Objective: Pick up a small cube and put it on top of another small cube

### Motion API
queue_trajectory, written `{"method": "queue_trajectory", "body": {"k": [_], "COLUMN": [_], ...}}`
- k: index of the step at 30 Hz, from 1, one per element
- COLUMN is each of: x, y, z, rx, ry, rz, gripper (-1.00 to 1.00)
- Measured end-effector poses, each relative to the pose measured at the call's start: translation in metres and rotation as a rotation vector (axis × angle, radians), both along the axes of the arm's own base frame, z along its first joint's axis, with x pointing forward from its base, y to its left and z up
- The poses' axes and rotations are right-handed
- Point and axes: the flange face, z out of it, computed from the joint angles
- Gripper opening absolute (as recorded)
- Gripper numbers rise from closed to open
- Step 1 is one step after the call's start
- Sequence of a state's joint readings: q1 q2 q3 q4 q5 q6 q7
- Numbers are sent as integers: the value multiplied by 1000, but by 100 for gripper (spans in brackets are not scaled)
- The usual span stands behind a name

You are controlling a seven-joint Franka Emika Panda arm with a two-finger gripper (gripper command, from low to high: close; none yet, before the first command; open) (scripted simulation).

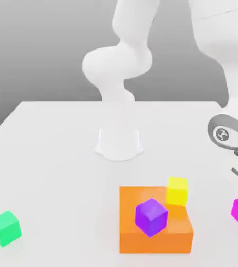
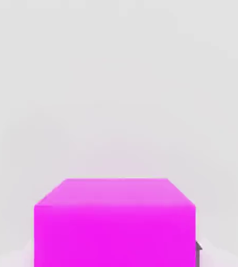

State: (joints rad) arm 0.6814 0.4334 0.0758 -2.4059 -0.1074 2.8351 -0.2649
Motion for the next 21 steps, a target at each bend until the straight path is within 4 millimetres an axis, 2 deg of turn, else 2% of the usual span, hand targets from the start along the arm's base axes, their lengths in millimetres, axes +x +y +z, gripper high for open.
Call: {"method": "queue_trajectory", "body": {"k": [4,6,9,14,21], "x": [0,3,10,19,4], "y": [0,-10,-42,-105,-182], "z": [45,67,94,135,179], "rx": [0,4,13,20,6], "ry": [0,6,18,27,7], "rz": [0,-47,-185,-446,-780], "gripper": [-100,-100,-100,-100,-100]}}
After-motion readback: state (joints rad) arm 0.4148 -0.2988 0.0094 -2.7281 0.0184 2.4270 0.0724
